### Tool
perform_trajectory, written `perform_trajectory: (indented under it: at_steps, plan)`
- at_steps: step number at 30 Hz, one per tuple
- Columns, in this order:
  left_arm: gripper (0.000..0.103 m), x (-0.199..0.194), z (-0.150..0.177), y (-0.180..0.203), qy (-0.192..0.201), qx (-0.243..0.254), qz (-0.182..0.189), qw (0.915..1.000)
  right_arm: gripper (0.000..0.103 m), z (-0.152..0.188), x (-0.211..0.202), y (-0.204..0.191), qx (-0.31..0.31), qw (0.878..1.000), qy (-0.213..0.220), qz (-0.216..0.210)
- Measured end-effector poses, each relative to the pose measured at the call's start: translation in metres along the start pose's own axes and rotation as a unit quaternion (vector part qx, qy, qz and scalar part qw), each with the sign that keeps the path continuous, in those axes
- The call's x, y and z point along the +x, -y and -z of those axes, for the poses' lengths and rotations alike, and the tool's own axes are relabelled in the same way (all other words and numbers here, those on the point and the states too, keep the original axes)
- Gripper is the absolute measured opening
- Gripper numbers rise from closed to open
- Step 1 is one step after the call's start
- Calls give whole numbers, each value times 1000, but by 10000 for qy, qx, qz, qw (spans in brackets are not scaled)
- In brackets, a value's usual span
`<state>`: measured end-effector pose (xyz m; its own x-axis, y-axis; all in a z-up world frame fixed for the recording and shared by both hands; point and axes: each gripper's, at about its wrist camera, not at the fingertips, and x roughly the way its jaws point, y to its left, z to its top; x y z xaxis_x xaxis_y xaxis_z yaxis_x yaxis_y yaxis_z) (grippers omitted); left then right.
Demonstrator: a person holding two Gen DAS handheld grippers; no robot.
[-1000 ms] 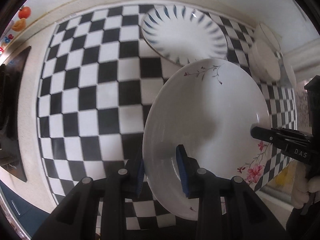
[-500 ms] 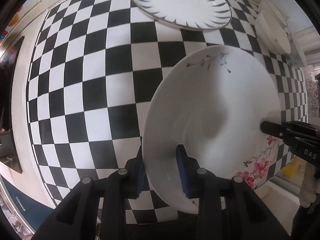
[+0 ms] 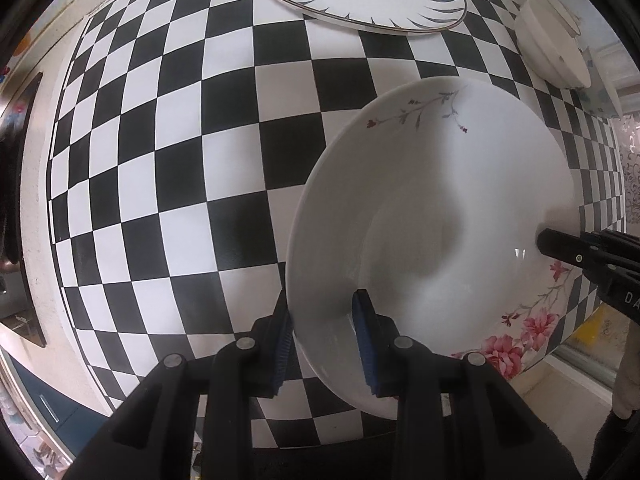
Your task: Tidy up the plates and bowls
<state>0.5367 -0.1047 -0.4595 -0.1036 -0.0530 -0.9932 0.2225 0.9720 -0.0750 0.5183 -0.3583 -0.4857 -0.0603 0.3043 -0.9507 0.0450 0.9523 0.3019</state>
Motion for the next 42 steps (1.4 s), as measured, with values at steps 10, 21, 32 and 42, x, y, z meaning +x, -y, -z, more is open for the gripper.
perform_trajectory:
  at_steps: [10,21,32,42]
  plan:
    - [27,-1,1,19,34,100,-196,9998,22,-2,-1,-19,310,9980,-177,521]
    - [27,0,1,23,3,166,-258,9995,22,-8,5,-39,175,9960,-326,808]
    - [27,2,1,23,-16,179,-237,9996,20,-5,14,-60,9,9924,-457,1143]
    - [28,-34,-3,20,474,113,-386,9981,21,-7,-2,-49,41,9945,-353,983]
